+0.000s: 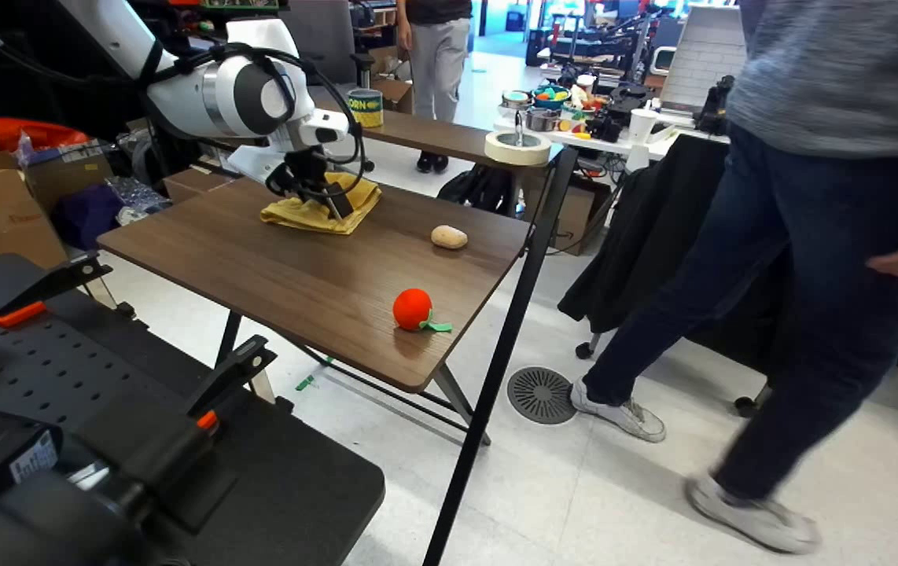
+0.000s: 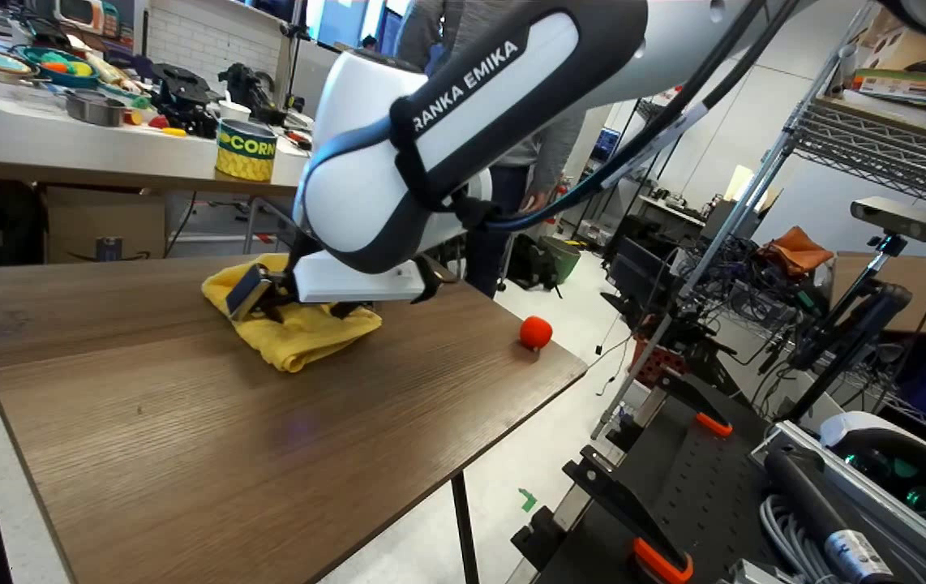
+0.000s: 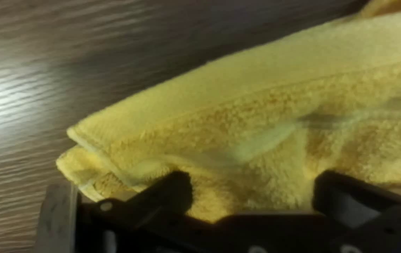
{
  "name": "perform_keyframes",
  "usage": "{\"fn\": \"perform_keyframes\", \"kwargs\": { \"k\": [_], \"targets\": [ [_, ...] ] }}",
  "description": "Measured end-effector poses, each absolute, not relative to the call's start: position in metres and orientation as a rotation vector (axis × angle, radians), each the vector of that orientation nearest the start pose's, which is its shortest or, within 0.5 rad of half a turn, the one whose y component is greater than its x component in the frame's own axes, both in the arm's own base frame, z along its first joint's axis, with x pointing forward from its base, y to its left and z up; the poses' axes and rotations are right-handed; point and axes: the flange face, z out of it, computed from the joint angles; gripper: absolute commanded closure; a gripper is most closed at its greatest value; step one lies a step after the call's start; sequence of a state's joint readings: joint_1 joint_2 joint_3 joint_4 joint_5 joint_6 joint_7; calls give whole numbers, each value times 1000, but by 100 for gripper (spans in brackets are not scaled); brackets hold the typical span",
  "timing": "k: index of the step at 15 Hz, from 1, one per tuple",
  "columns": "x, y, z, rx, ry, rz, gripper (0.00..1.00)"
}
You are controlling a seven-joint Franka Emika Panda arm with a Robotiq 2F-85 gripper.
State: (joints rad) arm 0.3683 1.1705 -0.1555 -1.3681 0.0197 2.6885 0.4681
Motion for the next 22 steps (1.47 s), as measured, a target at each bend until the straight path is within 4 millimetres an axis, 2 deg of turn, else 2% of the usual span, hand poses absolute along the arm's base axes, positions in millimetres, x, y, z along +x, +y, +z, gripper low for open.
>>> {"fn": "perform_keyframes", "kwargs": {
  "k": [3, 6, 10, 13, 19, 22],
  "targets": [
    [687, 217, 25, -3183, 176, -345, 0],
    [682, 243, 28, -3185, 117, -367, 0],
    [681, 253, 30, -3186, 96, -370, 0],
    [678, 257, 25, -3197, 81, -325, 0],
    [665, 293, 24, -3167, -67, -266, 0],
    [667, 290, 25, -3169, -58, -268, 0]
  ]
}}
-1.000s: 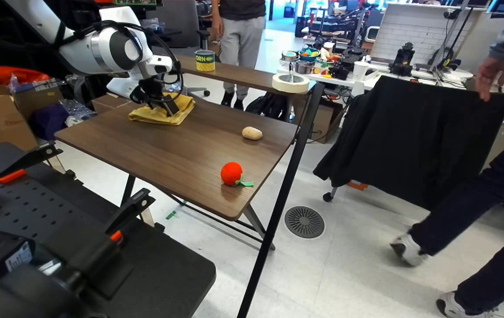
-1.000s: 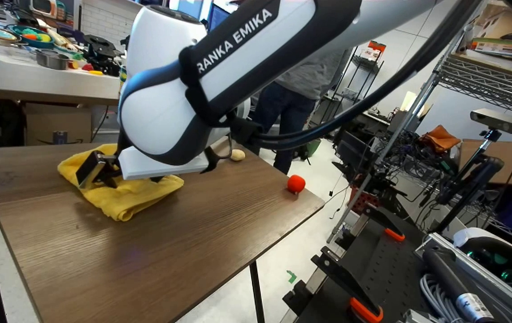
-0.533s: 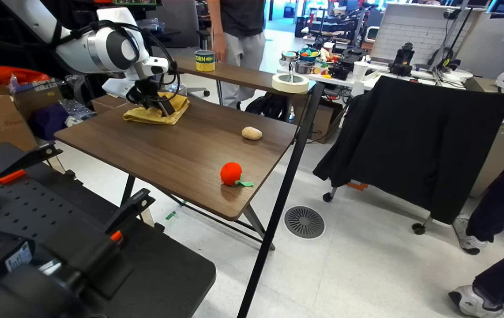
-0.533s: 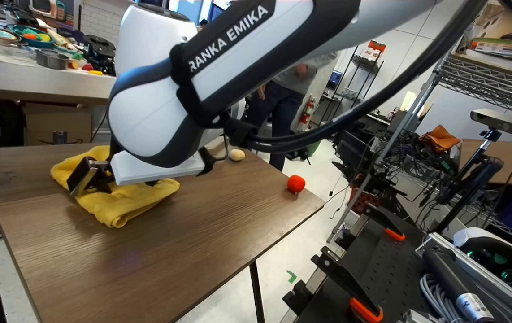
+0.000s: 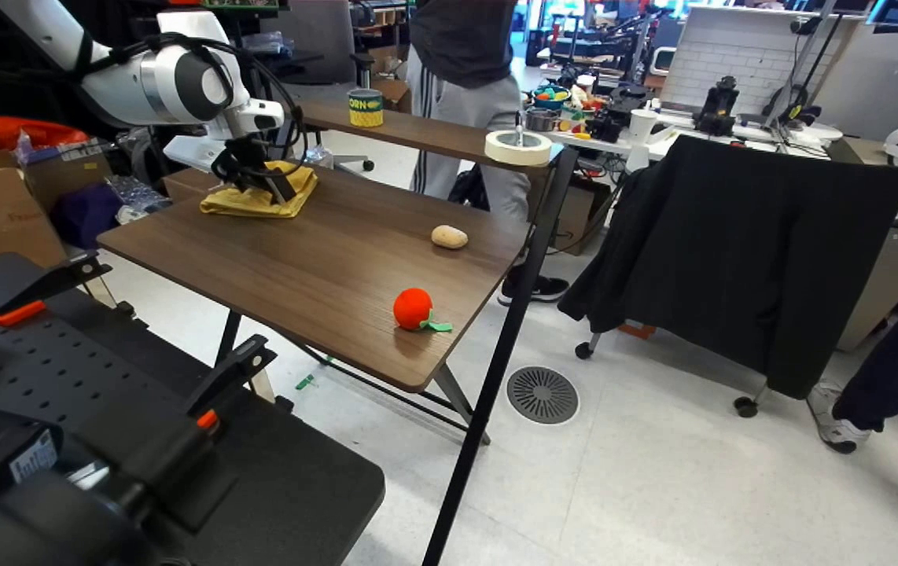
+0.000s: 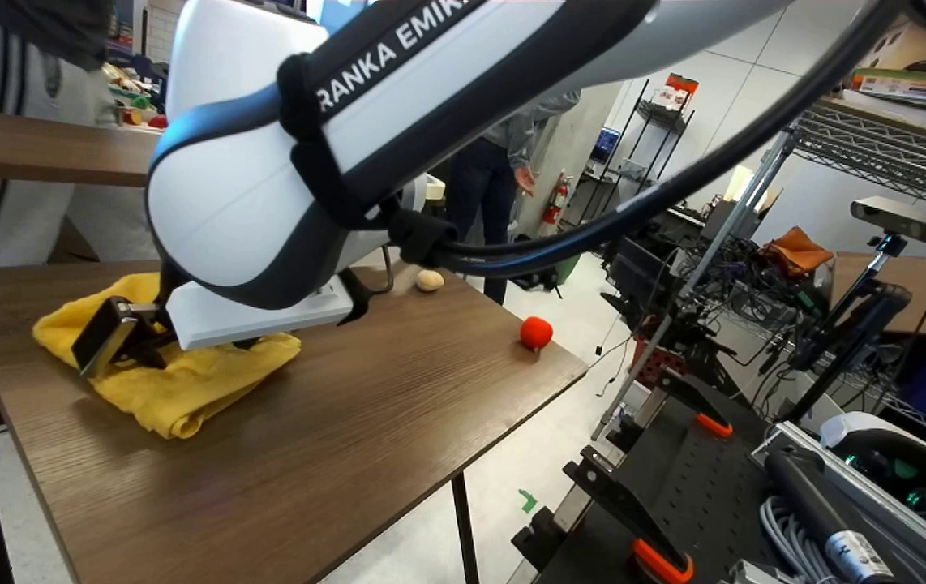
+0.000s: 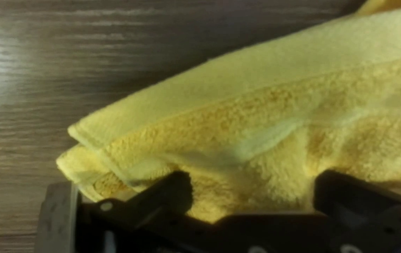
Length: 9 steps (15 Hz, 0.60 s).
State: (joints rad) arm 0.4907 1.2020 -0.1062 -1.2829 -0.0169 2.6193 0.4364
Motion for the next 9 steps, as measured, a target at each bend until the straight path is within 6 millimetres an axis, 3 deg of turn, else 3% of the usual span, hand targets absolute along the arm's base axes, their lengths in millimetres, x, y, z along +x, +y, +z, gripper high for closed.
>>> {"fn": "perform_keyframes", "kwargs": {
  "k": [3, 9],
  "targets": [
    [677, 264, 25, -3192, -1, -282, 0],
    [698, 162, 26, -3246, 207, -276, 0]
  ]
}}
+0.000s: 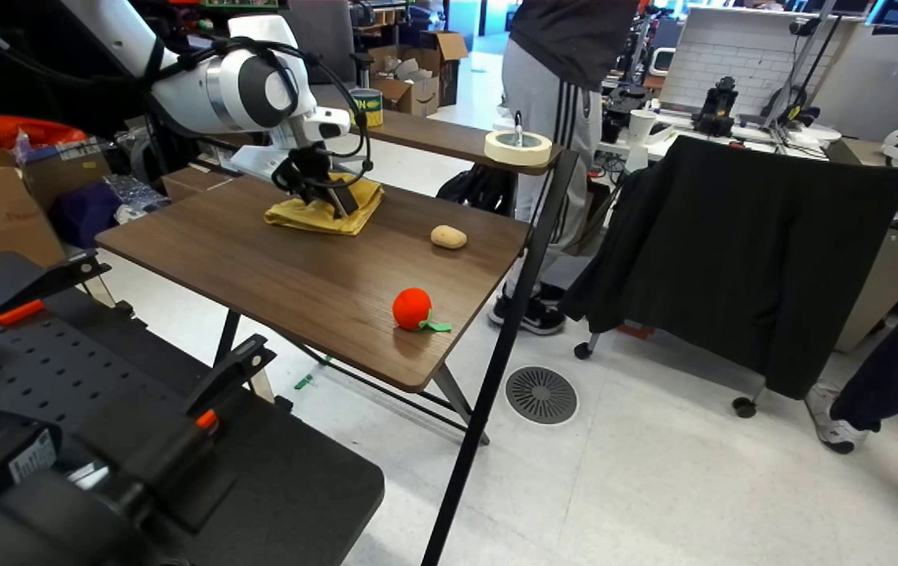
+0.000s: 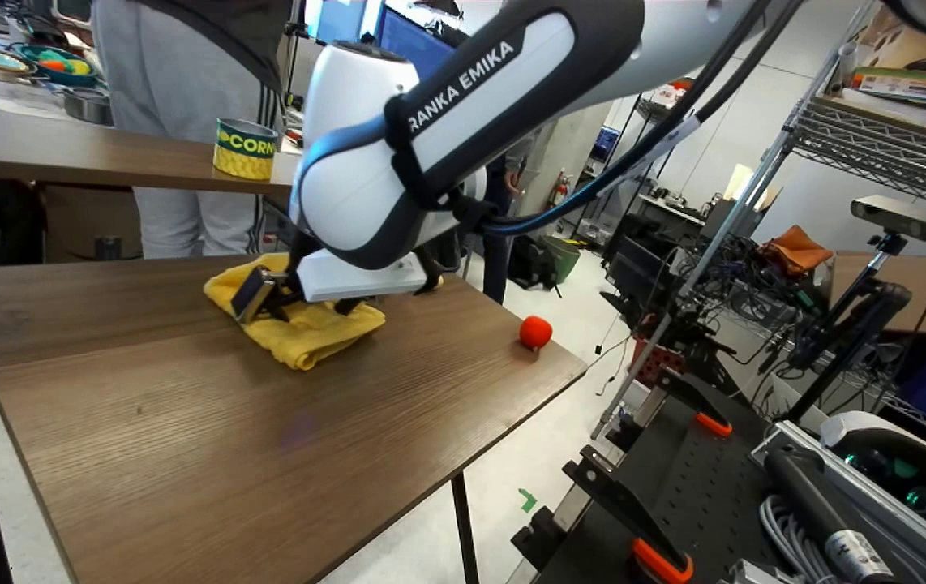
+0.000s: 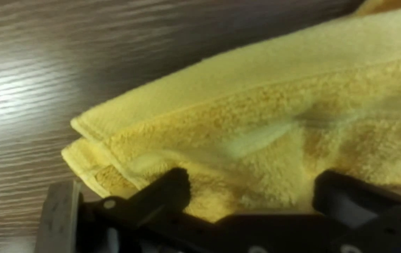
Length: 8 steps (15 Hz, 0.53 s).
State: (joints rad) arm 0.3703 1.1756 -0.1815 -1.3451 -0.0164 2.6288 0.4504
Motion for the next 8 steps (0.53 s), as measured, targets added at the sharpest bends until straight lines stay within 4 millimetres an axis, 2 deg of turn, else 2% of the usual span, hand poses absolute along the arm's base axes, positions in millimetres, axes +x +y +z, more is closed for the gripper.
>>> {"fn": "perform_keyframes", "kwargs": {
  "k": [2, 4, 8],
  "targets": [
    [697, 139, 26, -3251, 258, -254, 0],
    [694, 129, 26, -3254, 279, -236, 0],
    [681, 138, 25, -3248, 168, -213, 0]
  ]
}}
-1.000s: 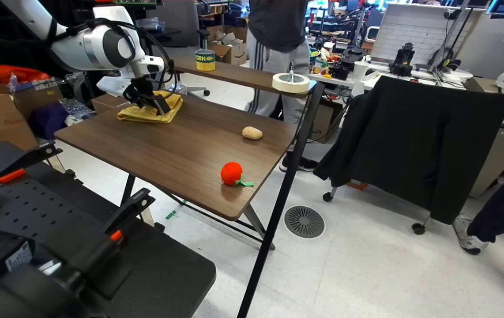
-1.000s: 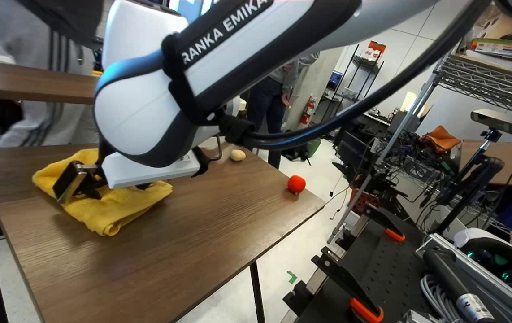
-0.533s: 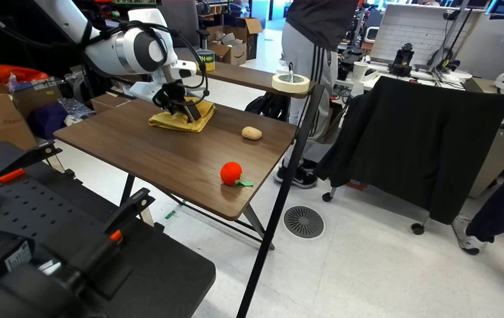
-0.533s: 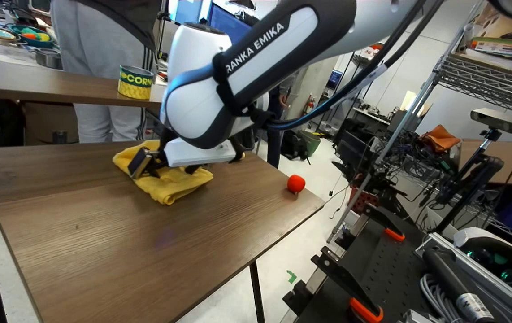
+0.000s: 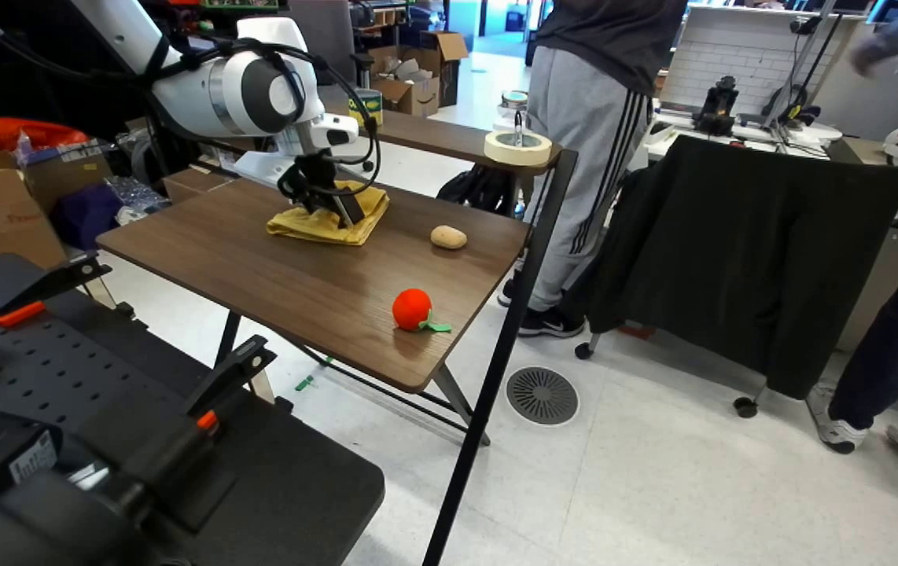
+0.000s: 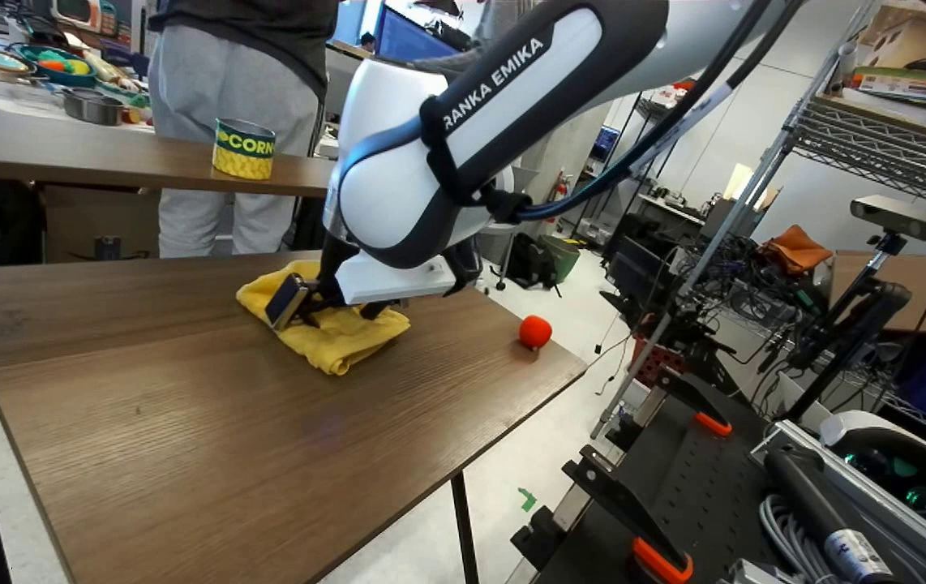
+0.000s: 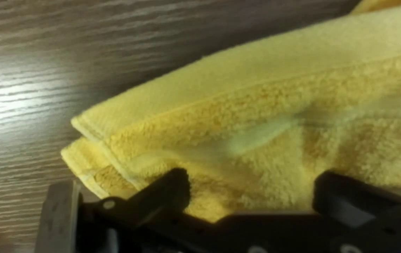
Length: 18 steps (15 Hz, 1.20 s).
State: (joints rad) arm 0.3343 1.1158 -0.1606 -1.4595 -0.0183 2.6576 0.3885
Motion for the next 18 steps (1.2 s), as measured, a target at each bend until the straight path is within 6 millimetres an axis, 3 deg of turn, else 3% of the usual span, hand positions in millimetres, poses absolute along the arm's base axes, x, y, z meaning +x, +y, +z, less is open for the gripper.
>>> {"fn": "perform_keyframes", "kwargs": {
  "k": [8, 11, 15, 18],
  "targets": [
    [623, 212, 24, -3194, -348, -174, 0],
    [603, 231, 24, -3164, -468, -145, 0],
    [593, 227, 24, -3149, -465, -104, 0],
    [594, 199, 24, -3158, -365, -72, 0]
  ]
}}
